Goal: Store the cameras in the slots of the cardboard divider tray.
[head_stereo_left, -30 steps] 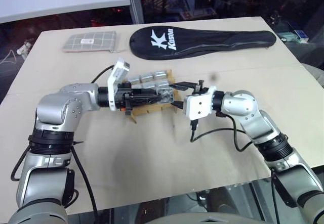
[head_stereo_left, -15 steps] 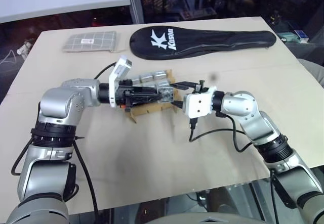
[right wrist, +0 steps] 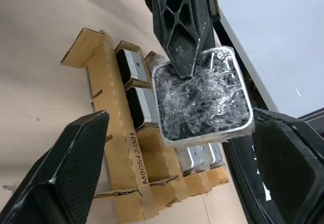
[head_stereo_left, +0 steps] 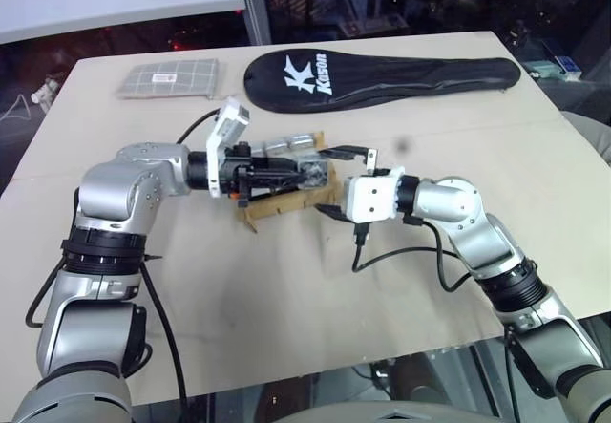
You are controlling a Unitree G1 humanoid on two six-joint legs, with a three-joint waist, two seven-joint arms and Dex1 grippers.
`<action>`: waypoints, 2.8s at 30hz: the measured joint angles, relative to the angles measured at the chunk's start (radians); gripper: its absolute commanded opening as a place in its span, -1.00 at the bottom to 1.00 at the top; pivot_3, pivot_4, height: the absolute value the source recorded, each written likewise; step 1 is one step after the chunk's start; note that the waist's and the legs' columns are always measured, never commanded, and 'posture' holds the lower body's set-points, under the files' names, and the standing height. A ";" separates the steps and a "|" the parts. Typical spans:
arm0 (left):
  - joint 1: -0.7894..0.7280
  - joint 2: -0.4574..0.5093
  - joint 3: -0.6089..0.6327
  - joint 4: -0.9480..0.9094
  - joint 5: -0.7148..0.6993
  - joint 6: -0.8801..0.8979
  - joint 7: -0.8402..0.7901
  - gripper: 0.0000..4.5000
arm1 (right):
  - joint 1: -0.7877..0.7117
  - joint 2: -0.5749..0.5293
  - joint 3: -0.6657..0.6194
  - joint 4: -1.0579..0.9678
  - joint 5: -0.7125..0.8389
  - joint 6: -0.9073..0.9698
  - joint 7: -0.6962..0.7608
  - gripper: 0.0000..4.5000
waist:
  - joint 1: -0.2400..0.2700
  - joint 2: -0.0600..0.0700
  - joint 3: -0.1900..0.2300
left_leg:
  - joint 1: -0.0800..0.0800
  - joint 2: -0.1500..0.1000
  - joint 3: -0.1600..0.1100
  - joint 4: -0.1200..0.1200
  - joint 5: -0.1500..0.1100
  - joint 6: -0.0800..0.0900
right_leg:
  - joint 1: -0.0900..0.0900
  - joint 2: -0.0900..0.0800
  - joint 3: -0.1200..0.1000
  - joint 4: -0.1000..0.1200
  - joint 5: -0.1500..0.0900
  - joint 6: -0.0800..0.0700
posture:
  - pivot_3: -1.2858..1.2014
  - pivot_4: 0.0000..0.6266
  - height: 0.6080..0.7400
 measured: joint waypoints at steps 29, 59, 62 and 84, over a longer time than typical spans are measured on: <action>-0.510 -0.100 -0.377 0.626 0.609 -0.599 -0.290 -0.69 | 0.558 -0.438 -0.628 -0.539 0.812 0.768 0.158 0.97 | 0.022 -0.003 0.001 | -0.001 -0.001 0.000 0.000 -0.001 0.001 | 0.004 0.000 0.000 -0.004 -0.003 0.005 | 0.03 -0.52 1.00; -0.663 -0.222 -0.427 0.909 0.822 -0.748 -0.316 -0.24 | 0.662 -0.426 -0.631 -0.597 0.781 0.669 0.029 1.00 | 0.022 -0.004 0.000 | 0.001 0.000 0.002 0.000 -0.001 0.001 | 0.006 0.001 0.003 0.000 -0.003 0.005 | 0.03 -0.52 1.00; -0.640 -0.220 -0.452 0.913 0.833 -0.738 -0.319 0.31 | 0.662 -0.426 -0.629 -0.596 0.771 0.664 0.029 1.00 | 0.022 -0.004 0.000 | 0.001 0.000 0.001 0.000 -0.001 0.001 | 0.005 0.001 0.002 0.000 -0.003 0.005 | 0.03 -0.52 1.00; -0.491 0.110 -0.426 0.434 0.247 -0.391 -0.320 0.96 | 0.570 -0.426 -0.545 -0.570 0.759 0.671 0.020 1.00 | 0.023 -0.005 0.000 | 0.000 0.000 0.000 0.005 -0.001 0.002 | 0.004 0.001 0.000 0.000 -0.003 0.006 | 0.03 -0.52 1.00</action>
